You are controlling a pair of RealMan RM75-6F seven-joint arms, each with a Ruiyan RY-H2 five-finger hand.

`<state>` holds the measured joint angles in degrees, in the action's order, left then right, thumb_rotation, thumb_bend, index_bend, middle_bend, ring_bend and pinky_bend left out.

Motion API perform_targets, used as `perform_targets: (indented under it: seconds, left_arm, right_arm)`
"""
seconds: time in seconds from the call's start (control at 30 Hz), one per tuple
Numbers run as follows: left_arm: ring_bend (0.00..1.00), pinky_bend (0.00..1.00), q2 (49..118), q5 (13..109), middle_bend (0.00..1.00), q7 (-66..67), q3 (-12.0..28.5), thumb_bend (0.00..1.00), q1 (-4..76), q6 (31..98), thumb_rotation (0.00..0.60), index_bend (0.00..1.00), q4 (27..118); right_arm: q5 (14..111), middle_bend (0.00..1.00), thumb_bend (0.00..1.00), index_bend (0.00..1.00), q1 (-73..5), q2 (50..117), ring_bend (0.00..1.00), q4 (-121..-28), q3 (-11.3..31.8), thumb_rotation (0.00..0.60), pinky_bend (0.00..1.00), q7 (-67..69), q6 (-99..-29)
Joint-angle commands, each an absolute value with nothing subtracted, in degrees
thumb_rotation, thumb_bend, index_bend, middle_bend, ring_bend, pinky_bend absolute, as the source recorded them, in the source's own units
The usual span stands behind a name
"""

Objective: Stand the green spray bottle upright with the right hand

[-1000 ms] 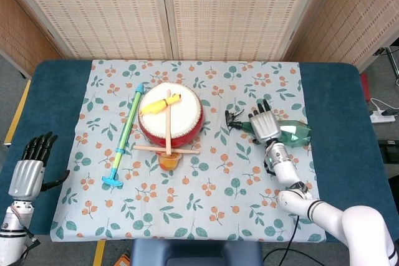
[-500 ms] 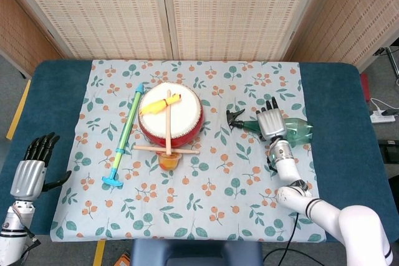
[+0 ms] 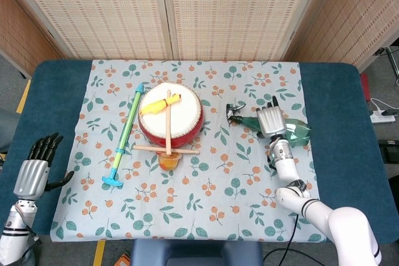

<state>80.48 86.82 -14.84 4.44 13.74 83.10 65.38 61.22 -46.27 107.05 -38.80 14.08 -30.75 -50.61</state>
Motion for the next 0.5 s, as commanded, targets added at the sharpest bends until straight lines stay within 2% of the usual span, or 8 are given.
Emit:
perform_targets:
  seconds: [0.03,0.17,0.27,0.37,0.5]
  left_arm:
    - [0.00,0.00,80.5,86.8,0.00,-14.9,4.4,0.22,13.8,83.1,0.600,0.00,65.3]
    - [0.00,0.00,80.6,87.0,0.00,-15.1,4.4,0.22,13.9,83.1,0.600,0.00,65.2]
    - [0.00,0.00,80.7,87.0,0.00,-15.2,4.4,0.22,13.9,83.1,0.600,0.00,65.0]
    - [0.00,0.00,80.8,87.0,0.00,-15.3,4.4,0.22,14.0,82.9,0.600,0.00,64.9]
    - [0.00,0.00,81.0,87.0,0.00,-15.3,4.3,0.23,14.2,82.7,0.600,0.00,64.8]
  right_arm:
    - [62.5,0.57,0.00,0.71,-46.1,107.3,0.30,-38.3,13.8,0.600,0.12,-29.3,-51.6]
    - [64.9,0.57,0.00,0.71,-45.6,105.9,0.30,-40.6,14.0,0.600,0.12,-26.7,-55.2]
    - [67.6,0.57,0.00,0.71,-44.1,103.0,0.30,-46.7,14.9,0.600,0.12,-22.1,-61.8]
    - [72.2,0.59,0.00,0.73,-40.8,100.2,0.32,-54.0,16.8,0.600,0.13,-9.6,-73.1]
    - [77.8,0.59,0.00,0.73,-35.2,101.1,0.33,-56.7,21.4,0.600,0.15,20.1,-91.8]
